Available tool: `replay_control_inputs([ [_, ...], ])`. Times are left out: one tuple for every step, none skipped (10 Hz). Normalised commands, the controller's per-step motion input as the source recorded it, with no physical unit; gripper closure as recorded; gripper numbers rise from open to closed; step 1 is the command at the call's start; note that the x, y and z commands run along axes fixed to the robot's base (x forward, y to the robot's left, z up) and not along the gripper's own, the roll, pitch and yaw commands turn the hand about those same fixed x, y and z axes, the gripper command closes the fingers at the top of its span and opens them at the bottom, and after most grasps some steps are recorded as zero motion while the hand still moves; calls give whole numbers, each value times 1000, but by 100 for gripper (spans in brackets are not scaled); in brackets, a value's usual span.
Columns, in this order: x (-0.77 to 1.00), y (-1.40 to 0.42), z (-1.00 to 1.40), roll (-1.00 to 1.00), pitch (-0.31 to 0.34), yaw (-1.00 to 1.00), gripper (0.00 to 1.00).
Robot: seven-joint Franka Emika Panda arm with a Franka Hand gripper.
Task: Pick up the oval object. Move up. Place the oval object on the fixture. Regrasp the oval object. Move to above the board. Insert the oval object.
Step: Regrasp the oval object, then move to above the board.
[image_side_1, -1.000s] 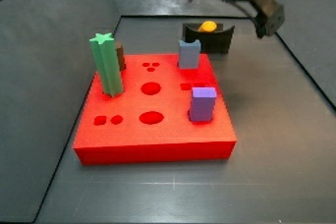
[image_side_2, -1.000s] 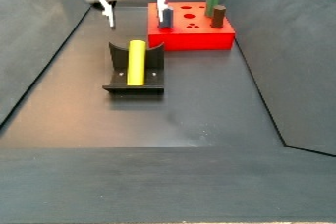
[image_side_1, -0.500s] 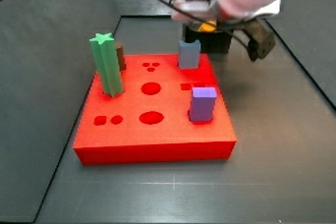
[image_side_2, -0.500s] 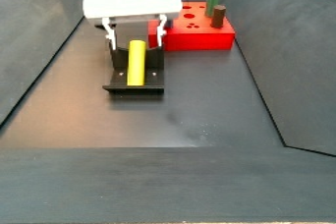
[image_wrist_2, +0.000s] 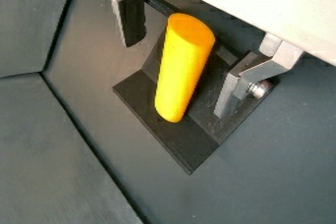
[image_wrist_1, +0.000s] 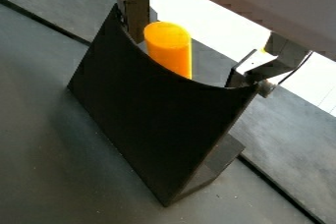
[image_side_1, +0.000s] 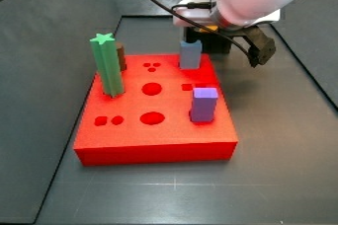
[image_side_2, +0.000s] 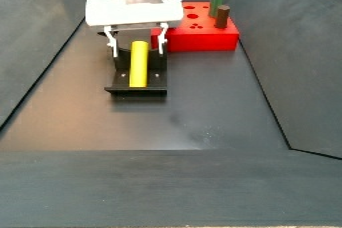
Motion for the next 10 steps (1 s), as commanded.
replay_control_inputs([
  [9, 0, -173, 48, 3, -25, 0],
  [9, 1, -173, 48, 3, -21, 0],
  [0, 0, 0, 0, 0, 0, 100],
  [28, -88, 1000, -44, -120, -150, 100],
  [25, -87, 1000, -43, -113, -157, 100],
  [15, -82, 1000, -35, -80, -170, 100],
  [11, -76, 1000, -28, -36, -171, 100],
  [8, -72, 1000, -19, 4, -162, 100],
  [5, -70, 1000, -11, 44, -143, 100],
  [3, -68, 1000, -8, 92, -111, 100],
])
